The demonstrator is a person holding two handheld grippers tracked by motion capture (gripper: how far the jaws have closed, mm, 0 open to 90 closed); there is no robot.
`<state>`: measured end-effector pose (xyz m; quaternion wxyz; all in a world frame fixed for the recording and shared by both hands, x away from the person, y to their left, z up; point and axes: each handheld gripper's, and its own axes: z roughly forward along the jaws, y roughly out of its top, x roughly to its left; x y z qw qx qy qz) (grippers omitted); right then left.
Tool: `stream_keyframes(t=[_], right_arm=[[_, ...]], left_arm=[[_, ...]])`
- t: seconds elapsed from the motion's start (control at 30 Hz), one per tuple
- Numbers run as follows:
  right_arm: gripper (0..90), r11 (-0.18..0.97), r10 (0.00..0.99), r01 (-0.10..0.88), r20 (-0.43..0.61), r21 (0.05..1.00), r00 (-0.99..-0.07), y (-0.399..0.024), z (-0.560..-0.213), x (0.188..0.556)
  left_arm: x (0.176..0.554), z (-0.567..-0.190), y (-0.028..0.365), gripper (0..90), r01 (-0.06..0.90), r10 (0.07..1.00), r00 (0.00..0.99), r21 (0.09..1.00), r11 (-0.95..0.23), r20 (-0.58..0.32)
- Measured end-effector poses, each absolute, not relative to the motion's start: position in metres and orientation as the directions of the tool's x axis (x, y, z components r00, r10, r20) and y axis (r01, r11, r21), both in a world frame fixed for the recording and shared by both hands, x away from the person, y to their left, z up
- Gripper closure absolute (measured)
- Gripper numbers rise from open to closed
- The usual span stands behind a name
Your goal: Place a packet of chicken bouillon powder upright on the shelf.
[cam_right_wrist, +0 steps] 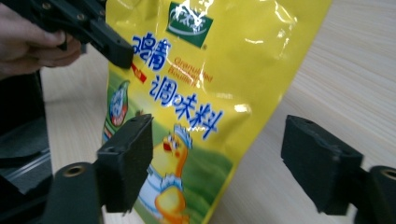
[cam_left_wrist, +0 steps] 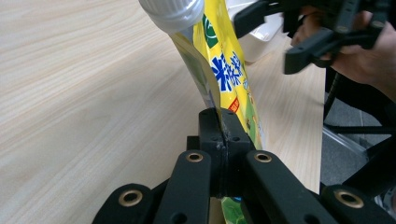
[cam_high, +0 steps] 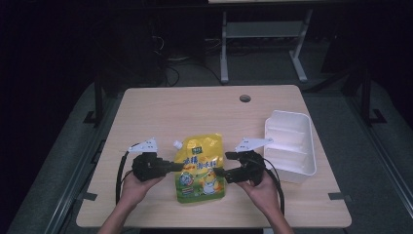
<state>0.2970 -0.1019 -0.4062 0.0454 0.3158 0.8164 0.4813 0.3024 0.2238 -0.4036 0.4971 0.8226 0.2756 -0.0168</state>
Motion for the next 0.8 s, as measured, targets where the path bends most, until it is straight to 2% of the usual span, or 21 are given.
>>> stream_keyframes(t=[0.2,0.33,0.37,0.43,0.6,0.8], right_arm=[[25.9,0.341,0.512,0.466,0.254,0.817,-0.82,-0.089,-0.409,0.311],[38.2,0.355,0.487,0.448,0.247,0.82,-0.838,-0.086,-0.412,0.313],[38.2,0.355,0.487,0.448,0.247,0.82,-0.838,-0.086,-0.412,0.313],[48.2,0.352,0.478,0.432,0.238,0.83,-0.846,-0.087,-0.413,0.31],[62.4,0.347,0.461,0.419,0.236,0.839,-0.855,-0.088,-0.411,0.306],[75.9,0.35,0.461,0.418,0.235,0.838,-0.856,-0.089,-0.408,0.304]], left_arm=[[0.298,-0.402,0.225,89.9,0.446,0.42,0.861,0.823,-0.351,-0.288],[0.295,-0.401,0.224,89.9,0.436,0.413,0.866,0.832,-0.343,-0.284],[0.294,-0.401,0.223,89.9,0.432,0.411,0.868,0.833,-0.345,-0.279],[0.291,-0.4,0.221,89.8,0.416,0.414,0.873,0.838,-0.354,-0.258],[0.289,-0.403,0.222,89.8,0.415,0.42,0.872,0.836,-0.359,-0.253],[0.288,-0.403,0.221,89.8,0.418,0.427,0.869,0.834,-0.361,-0.25]])
